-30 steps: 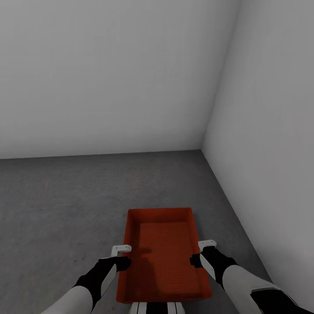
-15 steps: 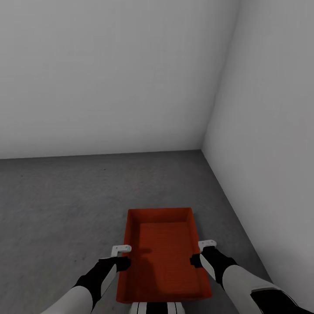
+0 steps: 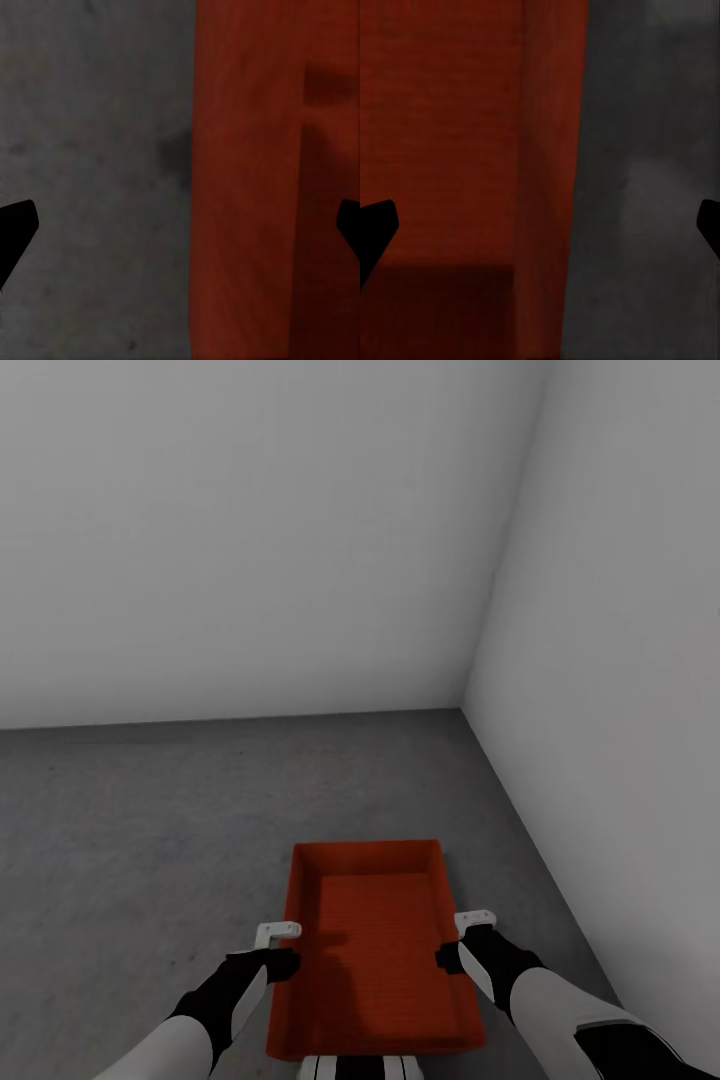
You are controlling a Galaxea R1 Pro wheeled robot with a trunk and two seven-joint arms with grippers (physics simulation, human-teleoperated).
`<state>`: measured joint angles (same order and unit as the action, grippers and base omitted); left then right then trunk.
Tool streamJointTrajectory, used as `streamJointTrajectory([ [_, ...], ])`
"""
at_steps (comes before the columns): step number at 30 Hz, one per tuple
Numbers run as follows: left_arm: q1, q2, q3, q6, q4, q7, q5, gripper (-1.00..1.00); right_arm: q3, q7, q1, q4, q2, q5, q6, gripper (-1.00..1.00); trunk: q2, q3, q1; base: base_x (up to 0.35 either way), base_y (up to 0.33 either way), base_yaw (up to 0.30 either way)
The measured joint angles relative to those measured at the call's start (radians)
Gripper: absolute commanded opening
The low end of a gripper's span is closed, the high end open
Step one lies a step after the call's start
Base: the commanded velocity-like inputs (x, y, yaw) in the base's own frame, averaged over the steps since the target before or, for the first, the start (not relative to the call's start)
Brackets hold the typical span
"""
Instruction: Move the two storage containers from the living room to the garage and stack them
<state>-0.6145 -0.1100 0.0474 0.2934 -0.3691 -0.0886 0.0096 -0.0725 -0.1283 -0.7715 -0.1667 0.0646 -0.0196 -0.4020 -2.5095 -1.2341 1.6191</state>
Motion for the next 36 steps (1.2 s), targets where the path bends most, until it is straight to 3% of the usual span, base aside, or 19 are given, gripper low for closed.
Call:
streamJointTrajectory([
  [9,0.000,0.000,0.000,0.000,0.000,0.000,0.000,1.00,0.000,0.000,0.000,0.000,0.000,0.000,0.000,1.00,0.000,0.000,0.000,0.000,0.000,0.000],
  [36,0.000,0.000,0.000,0.000,0.000,0.000,0.000,1.00,0.000,0.000,0.000,0.000,0.000,0.000,0.000,1.00,0.006,0.104,-0.012,0.000,0.000,0.000],
])
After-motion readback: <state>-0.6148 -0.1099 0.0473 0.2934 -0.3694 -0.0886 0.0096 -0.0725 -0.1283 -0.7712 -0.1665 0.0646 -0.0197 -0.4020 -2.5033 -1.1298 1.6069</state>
